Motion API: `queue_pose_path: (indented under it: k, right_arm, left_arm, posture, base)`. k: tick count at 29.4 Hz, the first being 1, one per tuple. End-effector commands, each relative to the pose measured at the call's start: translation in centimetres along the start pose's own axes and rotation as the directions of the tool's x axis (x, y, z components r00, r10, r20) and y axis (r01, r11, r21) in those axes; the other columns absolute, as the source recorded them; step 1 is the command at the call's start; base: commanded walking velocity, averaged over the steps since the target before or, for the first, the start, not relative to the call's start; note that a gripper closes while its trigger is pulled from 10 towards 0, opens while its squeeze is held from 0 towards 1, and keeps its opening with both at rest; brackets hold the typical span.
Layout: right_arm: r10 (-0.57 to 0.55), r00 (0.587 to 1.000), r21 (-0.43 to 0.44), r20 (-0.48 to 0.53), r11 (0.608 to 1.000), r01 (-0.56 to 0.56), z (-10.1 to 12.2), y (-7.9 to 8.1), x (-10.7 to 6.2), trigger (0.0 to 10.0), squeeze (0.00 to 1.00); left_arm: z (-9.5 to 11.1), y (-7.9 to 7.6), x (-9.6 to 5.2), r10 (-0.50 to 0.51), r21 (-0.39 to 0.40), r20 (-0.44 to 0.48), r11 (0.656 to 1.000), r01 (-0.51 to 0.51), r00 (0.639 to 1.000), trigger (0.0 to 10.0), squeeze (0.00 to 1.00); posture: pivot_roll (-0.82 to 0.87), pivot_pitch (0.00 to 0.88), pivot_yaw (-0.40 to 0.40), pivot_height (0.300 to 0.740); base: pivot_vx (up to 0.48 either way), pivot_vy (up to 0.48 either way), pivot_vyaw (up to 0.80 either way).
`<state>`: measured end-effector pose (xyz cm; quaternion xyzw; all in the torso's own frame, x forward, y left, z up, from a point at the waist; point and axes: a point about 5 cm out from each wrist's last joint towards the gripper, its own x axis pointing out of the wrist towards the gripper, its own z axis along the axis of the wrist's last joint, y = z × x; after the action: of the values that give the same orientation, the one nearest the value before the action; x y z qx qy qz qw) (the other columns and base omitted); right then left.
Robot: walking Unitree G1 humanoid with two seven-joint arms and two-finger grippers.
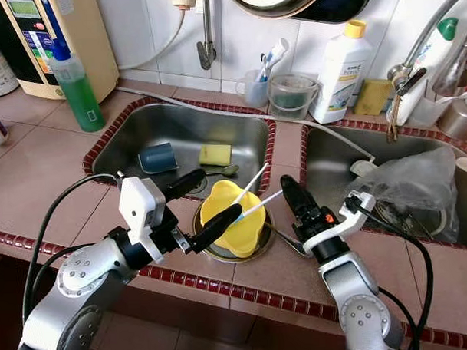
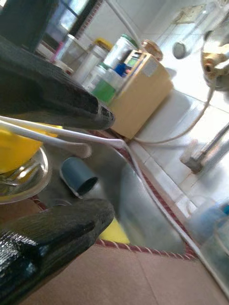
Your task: Kitchen organization
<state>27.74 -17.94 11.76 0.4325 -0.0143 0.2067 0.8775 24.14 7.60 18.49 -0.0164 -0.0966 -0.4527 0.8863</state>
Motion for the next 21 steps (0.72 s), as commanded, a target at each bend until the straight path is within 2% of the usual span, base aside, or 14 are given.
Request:
queue_pose_path:
  k: [1, 5, 6, 7, 9, 11, 12, 14, 15, 20, 21]
  right_arm:
    - [0.021, 1.000, 0.015, -0.014, 1.000, -0.020, 0.1, 0.0, 0.2, 10.0, 0.00]
    - [0.022, 1.000, 0.026, -0.022, 0.999, -0.021, 0.2, -0.1, 0.4, 9.6, 0.00]
    - [0.028, 0.999, 0.026, -0.033, 0.999, -0.027, 0.2, -0.2, 0.5, 7.4, 0.00]
    - [0.028, 0.999, 0.026, -0.033, 0.999, -0.027, 0.2, -0.2, 0.5, 7.4, 0.00]
    - [0.039, 0.998, 0.027, -0.050, 0.999, -0.037, 0.2, -0.4, 0.6, 3.6, 0.00]
    - [0.044, 0.997, 0.029, -0.061, 0.999, -0.042, 0.1, -0.5, 0.6, 3.6, 0.00]
    - [0.045, 0.997, 0.028, -0.064, 0.999, -0.043, 0.1, -0.5, 0.6, 3.1, 0.00]
    - [0.044, 0.997, 0.026, -0.068, 0.999, -0.043, 0.1, -0.7, 0.7, 3.0, 0.00]
    - [0.045, 0.997, 0.026, -0.070, 0.999, -0.043, 0.1, -0.7, 0.8, 2.6, 0.00]
    - [0.050, 0.996, 0.029, -0.078, 0.998, -0.047, 0.2, -0.8, 0.9, 2.8, 0.00]
    - [0.050, 0.996, 0.031, -0.080, 0.998, -0.048, 0.2, -0.9, 1.0, 2.6, 0.00]
  left_arm:
    - [0.6, -0.2, 0.2, -0.007, 0.009, 0.014, 1.000, 0.007, 1.000, 10.0, 0.00]
    - [0.6, -0.2, 0.2, -0.008, 0.008, 0.014, 1.000, 0.008, 1.000, 10.0, 0.00]
    - [0.6, -0.2, 0.2, -0.010, 0.004, 0.011, 1.000, 0.009, 1.000, 10.0, 0.00]
    - [0.6, -0.2, 0.2, -0.010, 0.004, 0.011, 1.000, 0.009, 1.000, 10.0, 0.00]
    - [0.4, -0.5, 0.0, -0.025, -0.004, 0.000, 1.000, 0.025, 1.000, 10.0, 0.00]
    - [0.3, -0.5, -0.1, -0.031, -0.008, -0.006, 0.999, 0.031, 1.000, 10.0, 0.00]
    - [0.3, -0.6, -0.1, -0.035, -0.012, -0.009, 0.999, 0.035, 0.999, 10.0, 0.00]
    - [0.2, -0.8, -0.3, -0.052, -0.031, -0.019, 0.998, 0.051, 0.998, 10.0, 0.00]
    - [0.1, -1.0, -0.4, -0.063, -0.035, -0.026, 0.997, 0.062, 0.998, 10.0, 0.00]
    - [-0.1, -1.2, -0.6, -0.070, -0.047, -0.044, 0.997, 0.067, 0.997, 10.0, 0.00]
    - [-0.1, -1.2, -0.6, -0.068, -0.046, -0.046, 0.997, 0.066, 0.997, 10.0, 0.00]
  posture:
    - [0.02, 0.077, -0.026, 0.740]
    - [0.03, 0.077, -0.027, 0.740]
    - [0.03, 0.077, -0.027, 0.740]
    - [0.03, 0.077, -0.027, 0.740]
    - [0.03, 0.078, -0.028, 0.740]
    - [0.03, 0.078, -0.028, 0.740]
    - [0.03, 0.078, -0.028, 0.740]
    - [0.03, 0.079, -0.030, 0.740]
    - [0.03, 0.080, -0.031, 0.740]
    - [0.04, 0.081, -0.033, 0.740]
    - [0.04, 0.082, -0.033, 0.740]
  base:
    - [0.000, 0.000, 0.00]
    - [0.000, 0.000, 0.00]
    - [0.000, 0.000, 0.00]
    - [0.000, 0.000, 0.00]
    - [0.000, 0.000, 0.00]
    - [0.000, 0.000, 0.00]
    - [0.000, 0.000, 0.00]
    - [0.000, 0.000, 0.00]
    - [0.000, 0.000, 0.00]
    - [0.000, 0.000, 0.00]
    - [0.000, 0.000, 0.00]
